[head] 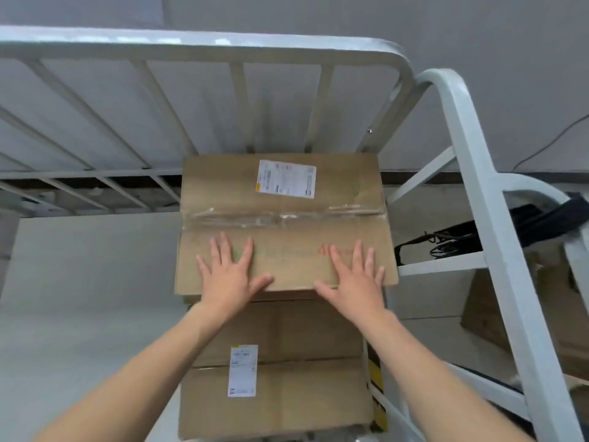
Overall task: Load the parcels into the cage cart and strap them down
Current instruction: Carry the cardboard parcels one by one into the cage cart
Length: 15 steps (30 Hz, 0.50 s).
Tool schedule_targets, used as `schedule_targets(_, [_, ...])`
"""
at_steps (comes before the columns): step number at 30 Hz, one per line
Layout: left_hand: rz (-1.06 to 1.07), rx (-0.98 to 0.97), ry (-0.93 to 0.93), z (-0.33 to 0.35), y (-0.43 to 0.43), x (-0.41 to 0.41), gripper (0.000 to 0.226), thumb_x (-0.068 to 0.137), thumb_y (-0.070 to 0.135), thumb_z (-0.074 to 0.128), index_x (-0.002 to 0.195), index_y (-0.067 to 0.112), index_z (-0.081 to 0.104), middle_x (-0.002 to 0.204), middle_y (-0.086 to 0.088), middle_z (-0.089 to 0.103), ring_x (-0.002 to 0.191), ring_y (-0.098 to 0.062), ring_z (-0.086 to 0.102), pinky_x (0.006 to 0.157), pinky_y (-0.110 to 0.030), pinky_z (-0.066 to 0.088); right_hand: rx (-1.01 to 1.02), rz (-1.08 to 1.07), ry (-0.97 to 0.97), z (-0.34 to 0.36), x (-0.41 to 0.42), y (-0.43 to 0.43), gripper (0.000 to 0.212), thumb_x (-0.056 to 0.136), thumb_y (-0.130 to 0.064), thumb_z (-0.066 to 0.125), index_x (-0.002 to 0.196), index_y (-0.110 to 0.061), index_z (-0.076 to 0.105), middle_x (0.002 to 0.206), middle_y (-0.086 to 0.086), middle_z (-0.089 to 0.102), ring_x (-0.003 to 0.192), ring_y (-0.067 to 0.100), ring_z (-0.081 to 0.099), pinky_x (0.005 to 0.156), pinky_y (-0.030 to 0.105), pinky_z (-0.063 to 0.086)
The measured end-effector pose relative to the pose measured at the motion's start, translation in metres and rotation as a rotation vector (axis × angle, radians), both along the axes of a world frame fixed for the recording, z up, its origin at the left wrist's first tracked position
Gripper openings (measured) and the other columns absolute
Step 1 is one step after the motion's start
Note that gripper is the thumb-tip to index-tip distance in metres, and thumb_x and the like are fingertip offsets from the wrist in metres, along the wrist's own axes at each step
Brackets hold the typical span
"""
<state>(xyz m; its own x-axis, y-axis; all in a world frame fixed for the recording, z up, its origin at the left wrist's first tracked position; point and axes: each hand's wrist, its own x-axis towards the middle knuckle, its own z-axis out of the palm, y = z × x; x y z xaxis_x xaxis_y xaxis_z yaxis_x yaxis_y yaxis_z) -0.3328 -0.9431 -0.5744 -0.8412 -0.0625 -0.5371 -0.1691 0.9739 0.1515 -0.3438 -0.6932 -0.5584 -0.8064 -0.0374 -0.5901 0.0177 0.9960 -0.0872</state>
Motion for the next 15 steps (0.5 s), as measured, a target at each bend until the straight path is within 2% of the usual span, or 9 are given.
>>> schedule_targets(2, [0.006,0.023,-0.037,0.000,-0.001,-0.021,0.098,0.086,0.080,0.040,0.160,0.036,-0.008,0.162,-0.024,-0.024,0.148,-0.043,-0.026,0.115,-0.070,-0.006,-0.014,-0.014,-0.026,-0.002,-0.019,0.002,0.093,0.087,-0.078,0.040,0.157,-0.041,-0.009,0.162,0.017,-0.026,0.147,0.044,-0.024,0.116,0.066,-0.004])
schedule_targets(6, [0.014,0.044,-0.067,0.004,-0.004,-0.024,0.100,0.086,0.078,0.046,0.159,0.038,-0.008,0.163,-0.021,-0.025,0.149,-0.041,-0.026,0.115,-0.068,-0.006,-0.047,-0.034,-0.015,-0.002,-0.015,0.000,0.092,0.087,-0.074,0.043,0.157,-0.041,-0.008,0.161,0.016,-0.029,0.146,0.043,-0.028,0.115,0.066,-0.008])
schedule_targets(11, [0.167,0.187,0.036,0.033,0.013,-0.005,0.091,0.096,0.057,0.051,0.160,0.033,-0.009,0.168,-0.017,-0.003,0.155,-0.032,-0.008,0.121,-0.062,0.007,-0.071,-0.038,-0.125,0.033,-0.005,-0.001,0.085,0.095,-0.048,0.048,0.158,-0.035,-0.008,0.162,0.017,-0.025,0.148,0.047,-0.020,0.120,0.062,-0.002])
schedule_targets(15, [0.212,0.425,0.101,0.086,0.041,0.050,0.079,0.100,0.053,0.048,0.161,0.034,0.002,0.169,-0.003,0.011,0.156,-0.024,-0.001,0.124,-0.057,0.006,-0.131,-0.078,-0.035,0.087,0.044,0.002,0.076,0.102,-0.039,0.042,0.159,-0.031,-0.007,0.166,0.013,-0.014,0.152,0.037,-0.011,0.123,0.057,0.004])
